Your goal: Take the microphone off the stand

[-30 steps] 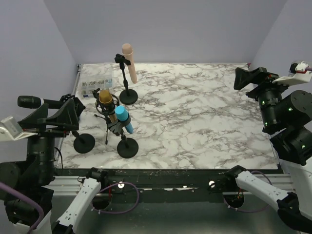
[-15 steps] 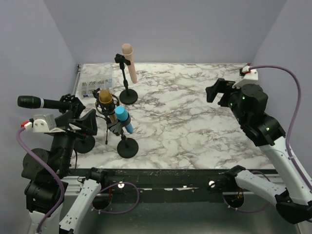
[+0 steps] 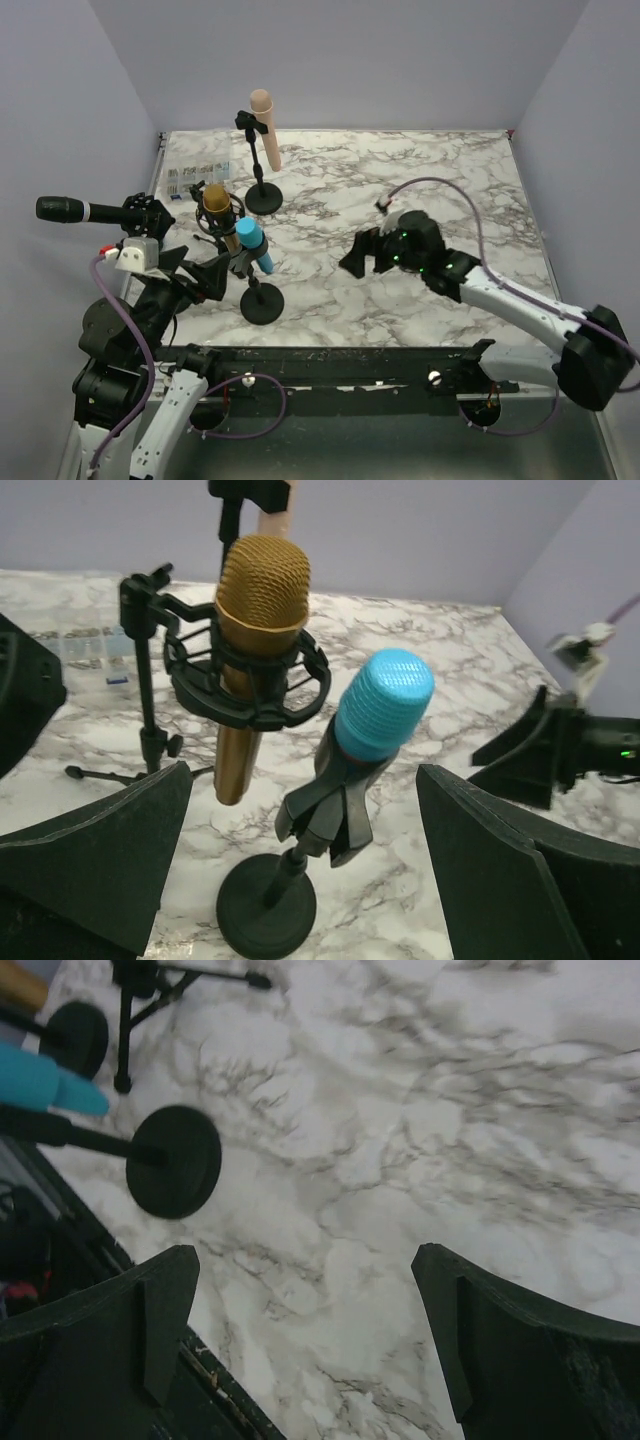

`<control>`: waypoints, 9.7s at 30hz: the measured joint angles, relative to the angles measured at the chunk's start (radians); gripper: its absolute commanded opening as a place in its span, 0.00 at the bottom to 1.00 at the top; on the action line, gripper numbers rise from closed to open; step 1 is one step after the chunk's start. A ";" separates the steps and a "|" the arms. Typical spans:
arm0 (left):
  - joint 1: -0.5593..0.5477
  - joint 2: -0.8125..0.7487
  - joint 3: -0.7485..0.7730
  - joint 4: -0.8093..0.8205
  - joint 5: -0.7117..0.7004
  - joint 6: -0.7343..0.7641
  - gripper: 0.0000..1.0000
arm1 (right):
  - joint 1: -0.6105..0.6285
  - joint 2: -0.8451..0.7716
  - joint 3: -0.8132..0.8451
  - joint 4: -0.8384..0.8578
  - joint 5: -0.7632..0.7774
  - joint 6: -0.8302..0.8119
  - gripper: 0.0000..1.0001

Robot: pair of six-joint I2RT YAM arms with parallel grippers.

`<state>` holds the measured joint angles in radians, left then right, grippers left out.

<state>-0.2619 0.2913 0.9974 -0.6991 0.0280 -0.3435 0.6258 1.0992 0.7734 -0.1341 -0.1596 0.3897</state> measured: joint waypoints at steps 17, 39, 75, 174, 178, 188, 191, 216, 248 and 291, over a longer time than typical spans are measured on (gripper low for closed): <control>0.000 -0.140 -0.134 -0.005 0.118 0.029 0.99 | 0.615 0.669 -0.069 0.935 0.354 -0.055 0.92; 0.000 -0.280 -0.247 0.002 0.096 0.044 0.99 | 0.728 0.934 0.132 1.167 0.604 -0.215 0.61; 0.000 -0.207 -0.248 0.002 0.085 0.044 0.99 | 0.745 0.958 -0.125 1.547 0.973 -0.531 0.01; -0.556 0.729 -0.106 0.721 0.225 0.178 0.99 | 0.485 0.017 0.366 -0.155 0.912 -0.244 0.65; -0.560 0.752 -0.106 0.720 0.218 0.179 0.99 | 0.484 0.030 0.366 -0.155 0.906 -0.253 0.50; -0.578 0.801 -0.106 0.718 0.214 0.177 0.93 | 0.478 0.030 0.364 -0.152 0.905 -0.259 0.28; -0.578 0.804 -0.105 0.718 0.208 0.177 0.90 | 0.478 0.026 0.360 -0.148 0.905 -0.260 0.27; -0.591 0.878 0.002 0.620 0.182 0.199 0.00 | 0.474 0.001 0.351 -0.130 0.898 -0.268 0.13; -0.592 0.892 0.027 0.591 0.144 0.192 0.40 | 0.397 -0.114 0.435 0.004 1.247 -0.613 0.01; -0.591 0.629 -0.006 0.571 0.140 0.217 0.99 | -0.703 1.163 1.128 -0.268 0.277 0.296 0.01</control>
<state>-0.8532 0.9207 0.9916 -0.1284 0.1677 -0.1265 -0.0769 2.2623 1.9018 -0.4023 0.1169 0.6853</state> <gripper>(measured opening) 0.981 0.537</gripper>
